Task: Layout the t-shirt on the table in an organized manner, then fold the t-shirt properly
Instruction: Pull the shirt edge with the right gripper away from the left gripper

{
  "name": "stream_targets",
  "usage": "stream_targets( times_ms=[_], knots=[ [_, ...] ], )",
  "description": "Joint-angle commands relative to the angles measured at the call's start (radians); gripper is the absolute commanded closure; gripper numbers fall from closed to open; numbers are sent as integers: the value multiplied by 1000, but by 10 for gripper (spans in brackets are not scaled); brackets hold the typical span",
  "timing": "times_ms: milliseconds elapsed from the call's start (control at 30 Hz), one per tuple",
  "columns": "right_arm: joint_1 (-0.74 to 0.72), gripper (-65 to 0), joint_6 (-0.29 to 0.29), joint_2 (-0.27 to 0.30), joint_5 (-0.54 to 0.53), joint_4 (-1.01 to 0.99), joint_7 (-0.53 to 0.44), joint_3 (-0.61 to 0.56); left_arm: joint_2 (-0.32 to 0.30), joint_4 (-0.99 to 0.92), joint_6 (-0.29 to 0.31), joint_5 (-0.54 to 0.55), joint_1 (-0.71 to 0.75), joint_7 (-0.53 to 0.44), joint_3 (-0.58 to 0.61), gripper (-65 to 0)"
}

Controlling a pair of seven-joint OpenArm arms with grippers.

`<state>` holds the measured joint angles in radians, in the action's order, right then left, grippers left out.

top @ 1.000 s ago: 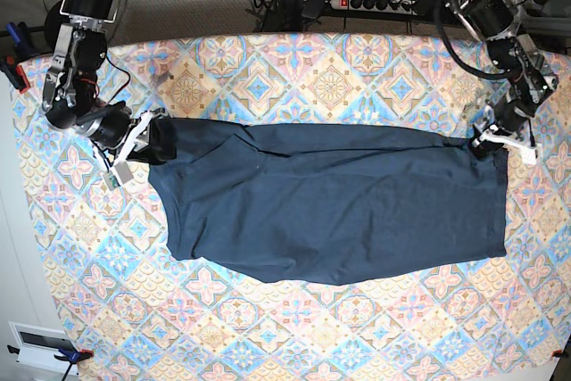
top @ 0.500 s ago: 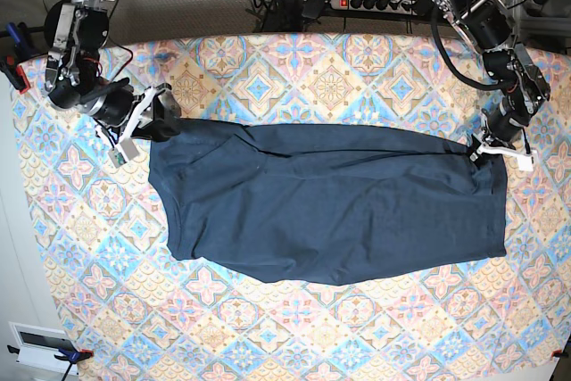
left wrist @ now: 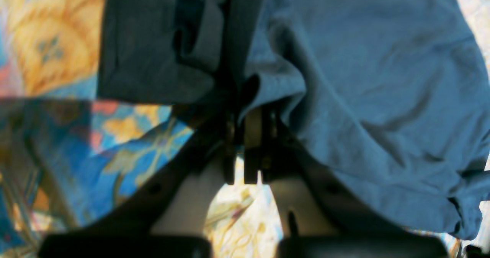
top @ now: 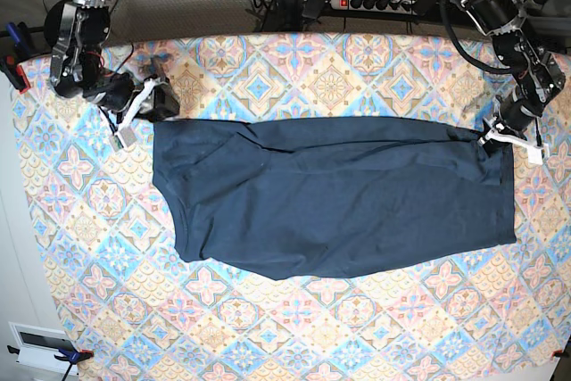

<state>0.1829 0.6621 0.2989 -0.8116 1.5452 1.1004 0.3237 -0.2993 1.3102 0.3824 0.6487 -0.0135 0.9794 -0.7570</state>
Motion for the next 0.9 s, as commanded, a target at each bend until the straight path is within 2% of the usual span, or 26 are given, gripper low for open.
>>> stream_targets(
  times_ms=[0, 167, 267, 567, 700, 867],
  knots=[
    [-15, -236, 9, 13, -30, 11, -24, 7, -21, 19, 3, 15, -1, -15, -9, -1],
    [-24, -244, 9, 13, -28, 2, -29, 7, -21, 19, 3, 20, 19, -15, -22, -2],
    [-95, -245, 9, 12, -28, 1, -29, 7, -21, 19, 3, 21, 20, -15, -22, -2],
    [-112, -245, 9, 10, -27, -137, -32, 7, -21, 19, 5, 21, 22, -15, -22, -2],
    [-112, -244, 9, 10, -27, -150, -92, 4, -21, 19, 5, 21, 24, -15, -22, -2],
    [-112, -244, 9, 10, -27, -214, -107, 4, -19, 19, 5, 21, 24, -15, -22, -2]
  ],
)
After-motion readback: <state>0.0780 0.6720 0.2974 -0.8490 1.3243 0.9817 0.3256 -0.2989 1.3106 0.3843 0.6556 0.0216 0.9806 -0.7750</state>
